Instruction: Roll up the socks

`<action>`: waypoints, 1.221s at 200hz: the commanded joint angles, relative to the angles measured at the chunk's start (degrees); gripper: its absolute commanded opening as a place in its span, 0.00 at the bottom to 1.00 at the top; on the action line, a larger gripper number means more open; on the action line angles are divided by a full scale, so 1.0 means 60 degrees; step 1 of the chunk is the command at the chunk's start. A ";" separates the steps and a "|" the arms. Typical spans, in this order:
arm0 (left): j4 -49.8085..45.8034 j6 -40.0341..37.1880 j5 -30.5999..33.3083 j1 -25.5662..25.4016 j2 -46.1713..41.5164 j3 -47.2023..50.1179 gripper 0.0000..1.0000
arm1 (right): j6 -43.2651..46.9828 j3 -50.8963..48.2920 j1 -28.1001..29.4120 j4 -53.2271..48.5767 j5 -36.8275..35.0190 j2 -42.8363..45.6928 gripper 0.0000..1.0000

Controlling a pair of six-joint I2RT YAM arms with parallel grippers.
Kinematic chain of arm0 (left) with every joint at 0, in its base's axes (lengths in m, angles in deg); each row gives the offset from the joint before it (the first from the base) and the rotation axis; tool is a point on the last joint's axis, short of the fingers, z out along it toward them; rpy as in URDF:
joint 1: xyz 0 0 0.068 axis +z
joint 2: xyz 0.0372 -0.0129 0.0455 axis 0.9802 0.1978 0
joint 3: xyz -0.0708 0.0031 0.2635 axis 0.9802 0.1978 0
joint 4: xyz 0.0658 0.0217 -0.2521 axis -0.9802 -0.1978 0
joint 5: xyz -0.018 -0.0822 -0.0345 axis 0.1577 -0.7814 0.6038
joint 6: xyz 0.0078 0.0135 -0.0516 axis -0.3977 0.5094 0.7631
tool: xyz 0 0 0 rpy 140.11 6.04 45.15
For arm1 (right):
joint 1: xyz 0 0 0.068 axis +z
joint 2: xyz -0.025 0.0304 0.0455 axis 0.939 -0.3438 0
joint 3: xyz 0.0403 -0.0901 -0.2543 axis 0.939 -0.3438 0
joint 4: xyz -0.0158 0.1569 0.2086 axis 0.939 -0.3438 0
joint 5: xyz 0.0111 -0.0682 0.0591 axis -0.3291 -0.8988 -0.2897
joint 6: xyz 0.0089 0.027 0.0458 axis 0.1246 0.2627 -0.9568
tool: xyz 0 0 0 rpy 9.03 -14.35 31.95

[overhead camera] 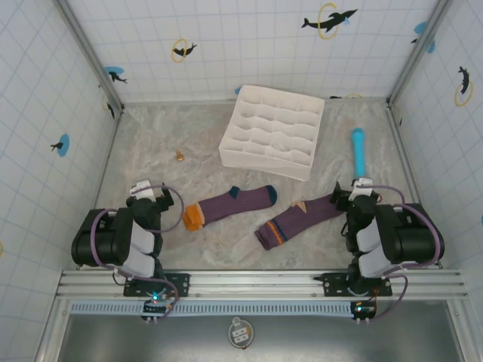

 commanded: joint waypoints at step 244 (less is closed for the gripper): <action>-0.5586 0.0769 0.0262 0.0039 -0.1620 -0.2374 0.97 | 0.0831 0.1182 0.0607 -0.3346 0.0316 0.1143 1.00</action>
